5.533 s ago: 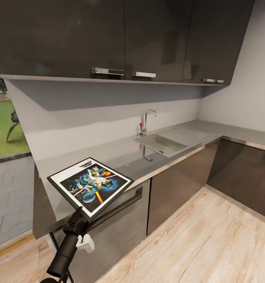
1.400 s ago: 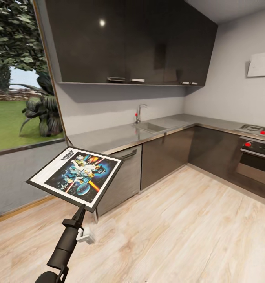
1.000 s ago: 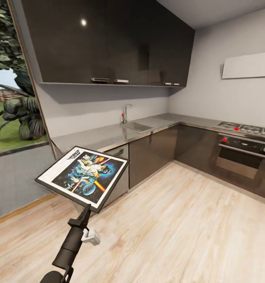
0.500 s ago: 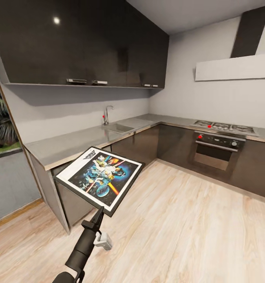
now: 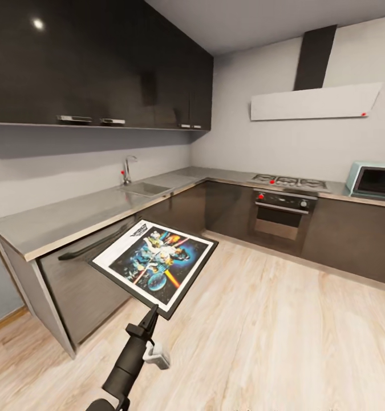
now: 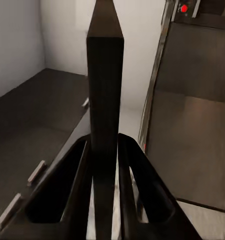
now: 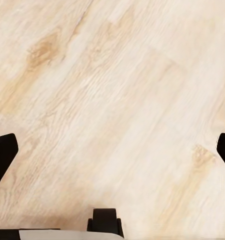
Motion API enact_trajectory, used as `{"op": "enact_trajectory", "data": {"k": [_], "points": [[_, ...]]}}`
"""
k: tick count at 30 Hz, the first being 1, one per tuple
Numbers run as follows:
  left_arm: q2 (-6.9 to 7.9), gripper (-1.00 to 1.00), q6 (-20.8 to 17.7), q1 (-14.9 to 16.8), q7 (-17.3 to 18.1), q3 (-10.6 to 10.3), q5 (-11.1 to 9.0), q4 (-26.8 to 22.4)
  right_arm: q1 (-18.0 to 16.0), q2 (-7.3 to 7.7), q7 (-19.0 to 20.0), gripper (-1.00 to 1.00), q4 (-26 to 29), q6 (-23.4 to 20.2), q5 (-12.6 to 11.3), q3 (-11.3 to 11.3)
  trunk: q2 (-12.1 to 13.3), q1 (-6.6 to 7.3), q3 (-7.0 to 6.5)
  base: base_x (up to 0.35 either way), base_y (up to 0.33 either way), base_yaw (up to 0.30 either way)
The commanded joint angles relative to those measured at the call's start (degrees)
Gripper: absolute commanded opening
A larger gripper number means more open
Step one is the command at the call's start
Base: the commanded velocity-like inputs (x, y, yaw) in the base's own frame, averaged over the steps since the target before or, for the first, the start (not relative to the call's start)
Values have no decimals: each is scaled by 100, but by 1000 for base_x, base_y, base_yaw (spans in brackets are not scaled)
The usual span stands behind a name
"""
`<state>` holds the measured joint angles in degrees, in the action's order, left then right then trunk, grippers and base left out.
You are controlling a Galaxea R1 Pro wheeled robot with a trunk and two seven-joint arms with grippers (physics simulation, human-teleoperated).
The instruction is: Pick up the poster from the kitchen countertop and hang it on one of the wall nails in the kitchen.
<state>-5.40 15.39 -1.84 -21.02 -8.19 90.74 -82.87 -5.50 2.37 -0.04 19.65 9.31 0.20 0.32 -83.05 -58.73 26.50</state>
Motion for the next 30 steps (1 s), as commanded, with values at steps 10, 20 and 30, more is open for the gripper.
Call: {"op": "enact_trajectory", "data": {"k": [10,20,30], "points": [[2,-100,60,0,-9,-910,-2515,415,-4,1,-5,100,-5,19,2,3,-3,0,-3,0,0,-60],[-4,-100,64,0,1101,-1085,-4267,207,-4,1,-5,100,-4,19,-2,-1,-3,0,-4,0,0,-2],[-99,-100,18,0,2489,-1008,-6192,-387,-4,1,-5,100,2,19,-2,-2,-3,0,-4,0,0,0]]}}
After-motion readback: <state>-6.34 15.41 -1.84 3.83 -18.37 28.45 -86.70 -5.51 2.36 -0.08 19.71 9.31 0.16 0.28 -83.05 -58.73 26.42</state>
